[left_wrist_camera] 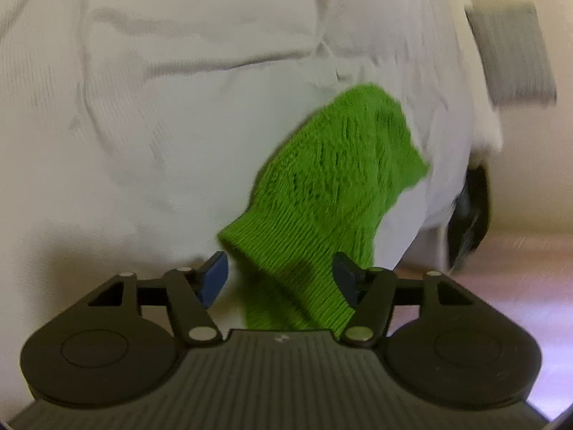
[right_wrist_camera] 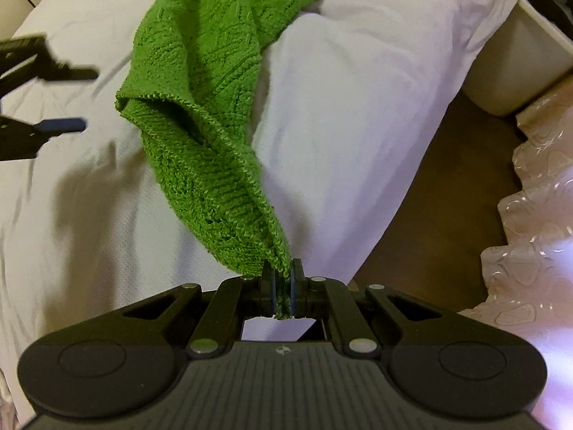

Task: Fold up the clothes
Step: 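Grasp the vest hem with the right gripper while the left gripper grasps nearby, then lift the vest high with both grippers to let it hang open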

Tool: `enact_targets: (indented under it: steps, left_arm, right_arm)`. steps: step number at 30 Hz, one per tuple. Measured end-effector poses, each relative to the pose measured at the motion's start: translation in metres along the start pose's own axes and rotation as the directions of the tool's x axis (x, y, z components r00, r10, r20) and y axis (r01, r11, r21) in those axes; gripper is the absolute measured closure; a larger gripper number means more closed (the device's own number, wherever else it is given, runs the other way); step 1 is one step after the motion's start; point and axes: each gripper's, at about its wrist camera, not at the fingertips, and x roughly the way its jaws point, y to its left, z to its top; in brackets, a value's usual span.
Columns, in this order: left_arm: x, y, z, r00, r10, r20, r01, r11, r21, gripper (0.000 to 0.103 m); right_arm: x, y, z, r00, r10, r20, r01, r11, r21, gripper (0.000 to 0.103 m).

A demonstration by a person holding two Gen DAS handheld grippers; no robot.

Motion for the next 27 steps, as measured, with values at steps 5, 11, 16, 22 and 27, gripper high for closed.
enact_targets:
  steps: [5, 11, 16, 22, 27]
  left_arm:
    - [0.029, 0.020, -0.004, 0.998, -0.060, 0.008, 0.060, 0.983, -0.176, 0.038]
    - [0.063, 0.024, 0.009, 0.995, -0.092, 0.026, 0.096, 0.958, -0.271, 0.076]
    - [0.032, -0.022, 0.028, 0.994, -0.047, 0.095, 0.050, 0.998, -0.026, 0.097]
    - [-0.049, -0.070, 0.035, 0.958, -0.141, 0.250, 0.110, 0.985, 0.133, 0.102]
    - [-0.129, -0.116, 0.031, 0.894, -0.234, 0.382, 0.134, 0.954, 0.270, 0.103]
  right_arm:
    - [0.011, -0.023, 0.016, 1.000, 0.007, 0.002, -0.007, 0.999, 0.039, 0.097]
    - [0.021, -0.045, 0.021, 1.000, 0.006, 0.010, -0.007, 0.997, 0.071, 0.095]
    - [0.007, -0.052, 0.031, 0.990, -0.029, 0.135, 0.023, 0.999, 0.045, 0.099]
    - [-0.073, -0.047, 0.062, 0.891, -0.086, 0.446, 0.091, 0.996, 0.010, 0.099]
    - [-0.159, -0.021, 0.093, 0.706, -0.021, 0.708, 0.167, 0.976, -0.138, 0.100]
